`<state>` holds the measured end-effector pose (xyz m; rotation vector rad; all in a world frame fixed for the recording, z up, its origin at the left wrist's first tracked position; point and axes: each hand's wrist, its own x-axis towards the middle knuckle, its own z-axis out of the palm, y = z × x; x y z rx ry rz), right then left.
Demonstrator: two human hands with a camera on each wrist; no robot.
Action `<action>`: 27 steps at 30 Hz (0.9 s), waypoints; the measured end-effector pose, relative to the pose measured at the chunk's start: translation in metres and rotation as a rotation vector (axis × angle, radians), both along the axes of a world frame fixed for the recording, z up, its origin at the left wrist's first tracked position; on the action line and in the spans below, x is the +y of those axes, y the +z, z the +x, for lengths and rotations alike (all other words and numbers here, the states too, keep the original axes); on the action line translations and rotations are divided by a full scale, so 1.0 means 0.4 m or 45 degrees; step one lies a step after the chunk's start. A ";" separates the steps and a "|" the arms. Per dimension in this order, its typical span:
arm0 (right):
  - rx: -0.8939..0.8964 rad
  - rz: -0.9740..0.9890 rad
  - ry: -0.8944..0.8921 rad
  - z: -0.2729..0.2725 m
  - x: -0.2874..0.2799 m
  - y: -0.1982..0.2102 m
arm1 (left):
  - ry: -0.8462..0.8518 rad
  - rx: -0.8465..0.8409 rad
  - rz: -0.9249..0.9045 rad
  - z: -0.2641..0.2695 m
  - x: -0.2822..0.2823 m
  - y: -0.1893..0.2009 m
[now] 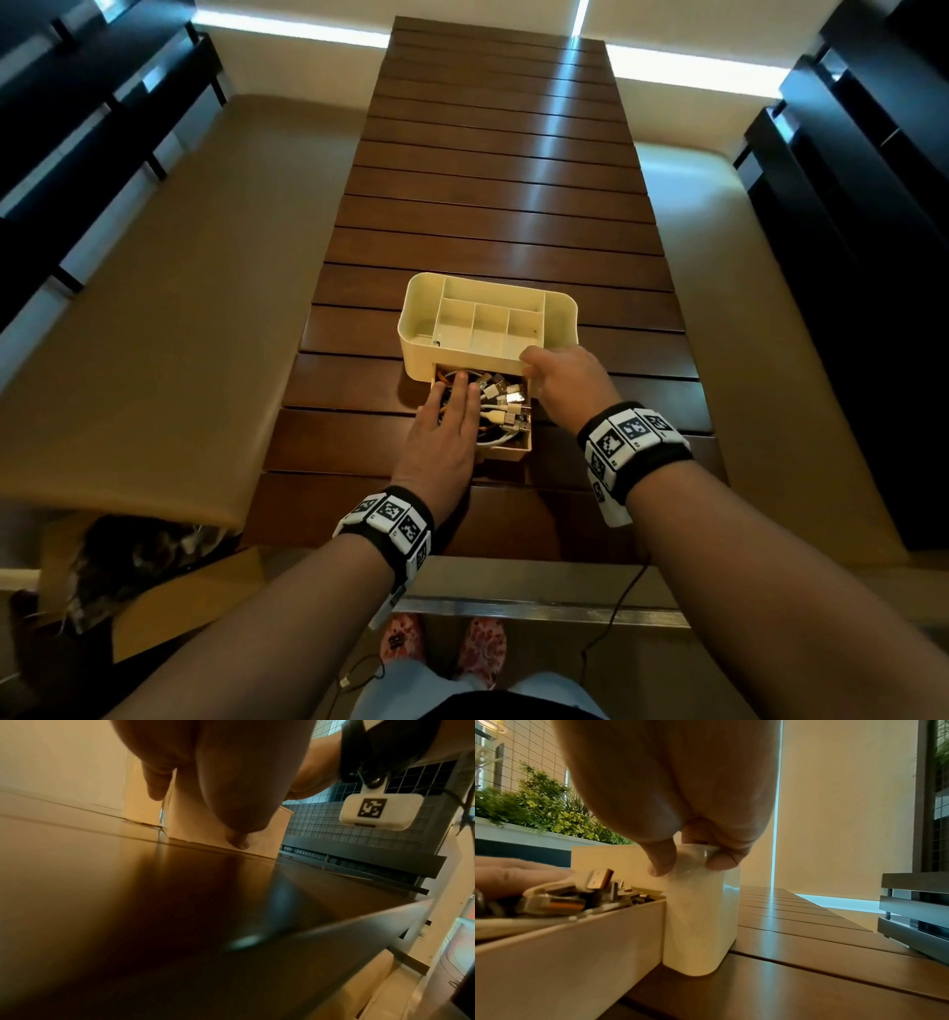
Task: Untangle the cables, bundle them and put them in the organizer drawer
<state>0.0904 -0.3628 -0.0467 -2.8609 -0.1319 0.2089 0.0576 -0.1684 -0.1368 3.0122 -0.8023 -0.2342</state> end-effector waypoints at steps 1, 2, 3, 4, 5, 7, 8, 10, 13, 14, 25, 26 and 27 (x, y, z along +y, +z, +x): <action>0.035 0.015 0.001 -0.003 0.000 0.003 | 0.008 0.004 0.022 -0.006 -0.002 0.003; 0.077 0.035 0.004 -0.004 0.000 0.006 | 0.015 0.007 0.035 -0.012 -0.003 0.008; 0.129 0.056 0.008 -0.006 -0.002 0.010 | 0.025 0.004 0.034 -0.017 -0.005 0.012; 0.177 0.075 0.013 -0.007 -0.007 0.013 | 0.033 -0.001 0.026 -0.021 -0.006 0.019; 0.218 0.094 0.016 -0.007 -0.012 0.015 | 0.034 -0.007 0.024 -0.024 -0.006 0.028; 0.268 0.145 0.016 -0.008 -0.024 0.016 | 0.001 -0.037 0.049 -0.025 0.001 0.044; 0.277 0.174 0.016 -0.008 -0.029 0.016 | -0.022 -0.052 0.061 -0.027 0.004 0.053; 0.281 0.211 0.014 -0.008 -0.035 0.018 | -0.075 -0.077 0.079 -0.025 0.010 0.061; 0.319 0.191 0.033 -0.011 -0.035 0.021 | -0.121 -0.075 0.110 -0.016 0.019 0.045; 0.334 0.171 0.039 -0.013 -0.036 0.021 | -0.139 -0.061 0.107 -0.013 0.020 0.043; 0.229 -0.197 0.175 -0.042 -0.036 0.018 | -0.100 -0.007 -0.188 -0.019 0.033 0.057; 0.154 -0.230 0.165 -0.060 -0.029 0.014 | -0.094 -0.004 -0.178 -0.020 0.033 0.056; 0.061 -0.231 0.118 -0.085 -0.018 0.009 | -0.093 -0.012 -0.169 -0.021 0.034 0.056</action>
